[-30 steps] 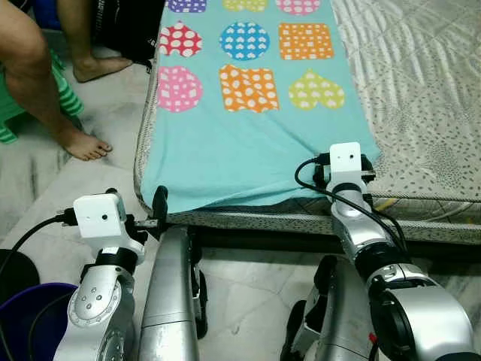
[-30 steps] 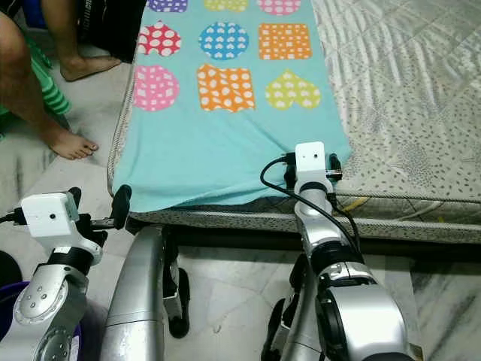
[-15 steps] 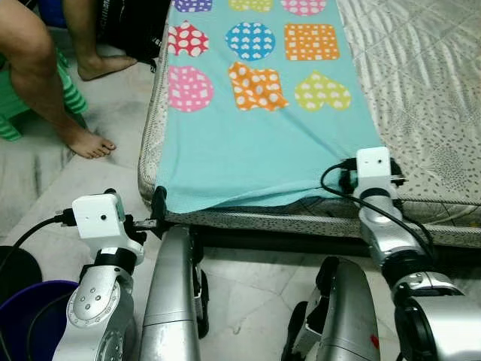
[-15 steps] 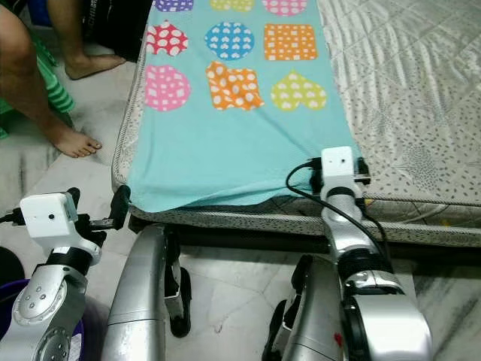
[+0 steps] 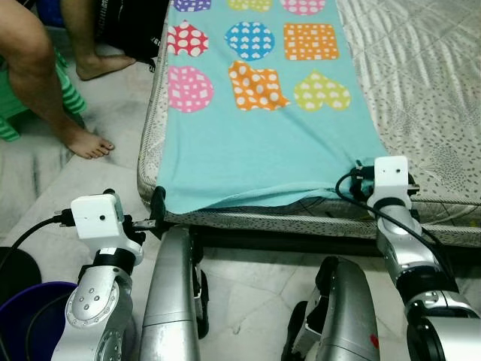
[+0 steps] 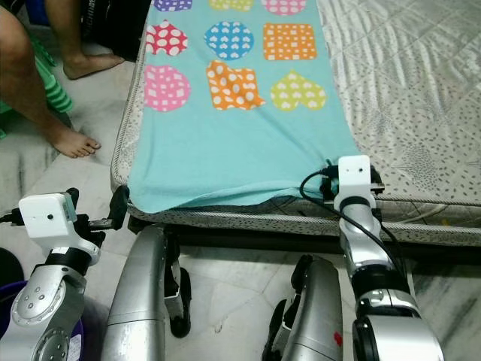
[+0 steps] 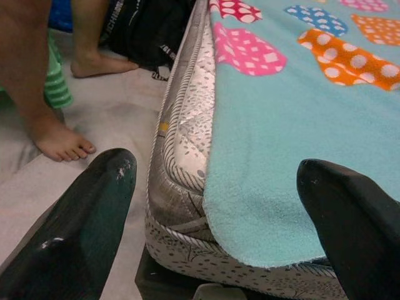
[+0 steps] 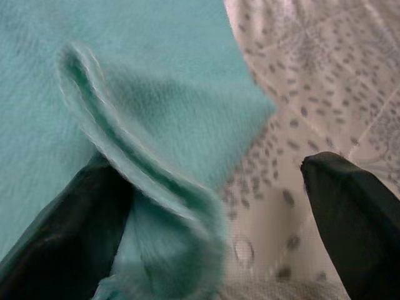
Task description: Clean up the room
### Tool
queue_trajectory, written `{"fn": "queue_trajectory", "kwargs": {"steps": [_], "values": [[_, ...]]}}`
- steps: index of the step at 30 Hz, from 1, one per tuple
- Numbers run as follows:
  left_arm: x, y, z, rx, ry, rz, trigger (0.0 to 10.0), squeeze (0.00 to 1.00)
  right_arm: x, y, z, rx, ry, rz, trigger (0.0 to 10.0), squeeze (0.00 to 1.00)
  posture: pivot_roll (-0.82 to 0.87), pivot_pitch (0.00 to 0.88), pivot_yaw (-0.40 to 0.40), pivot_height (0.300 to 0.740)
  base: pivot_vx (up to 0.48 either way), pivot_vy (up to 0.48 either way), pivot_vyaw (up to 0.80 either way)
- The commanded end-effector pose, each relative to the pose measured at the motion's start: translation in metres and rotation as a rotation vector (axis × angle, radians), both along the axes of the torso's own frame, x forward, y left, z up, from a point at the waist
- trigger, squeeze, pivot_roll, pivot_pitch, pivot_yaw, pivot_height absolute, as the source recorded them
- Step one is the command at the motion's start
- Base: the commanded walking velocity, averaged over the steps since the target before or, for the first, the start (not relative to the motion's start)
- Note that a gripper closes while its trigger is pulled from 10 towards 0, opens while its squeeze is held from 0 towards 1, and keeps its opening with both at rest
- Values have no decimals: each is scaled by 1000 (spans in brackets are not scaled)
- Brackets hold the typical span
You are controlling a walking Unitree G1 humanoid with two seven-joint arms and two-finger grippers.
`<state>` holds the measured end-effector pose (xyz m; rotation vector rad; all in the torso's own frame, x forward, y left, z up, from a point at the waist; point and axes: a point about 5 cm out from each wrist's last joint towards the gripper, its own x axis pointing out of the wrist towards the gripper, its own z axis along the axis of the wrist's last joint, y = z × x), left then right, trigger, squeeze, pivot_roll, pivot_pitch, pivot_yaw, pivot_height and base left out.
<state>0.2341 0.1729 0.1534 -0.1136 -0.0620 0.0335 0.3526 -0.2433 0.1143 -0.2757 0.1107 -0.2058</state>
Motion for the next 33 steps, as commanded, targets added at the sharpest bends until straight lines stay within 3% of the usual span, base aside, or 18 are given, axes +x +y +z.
{"fn": "queue_trajectory", "kwargs": {"steps": [1,9,11,12,13,15,23,33], "values": [[-4,2,-5,3,25,2,10000,0,-18,-10,-26,31,116,-11,10000,0,225,329,5,528,0,0,0],[-3,0,-6,-6,30,-5,10000,0,-18,1,-16,134,24,30,10000,0,200,330,11,528,0,0,0],[-1,0,-6,-10,28,-7,10000,0,-14,9,-4,166,-31,54,10000,0,200,328,11,528,0,0,0],[-1,0,-6,-10,27,-7,10000,0,-13,11,-1,170,-45,54,8510,0,201,327,10,528,0,0,0],[-1,0,-5,-10,26,-7,10000,0,-12,12,0,171,-51,53,8510,0,201,327,10,528,0,0,0],[0,0,-5,-12,25,-3,10000,0,-10,13,3,184,-63,51,431,0,199,325,7,528,0,0,0],[0,0,-6,-23,26,4,10000,0,-9,16,8,201,-85,13,0,0,198,327,4,528,0,0,0],[-1,0,-6,-24,27,5,10000,0,-22,4,-4,229,-31,-94,0,0,191,325,3,528,0,0,0]]}}
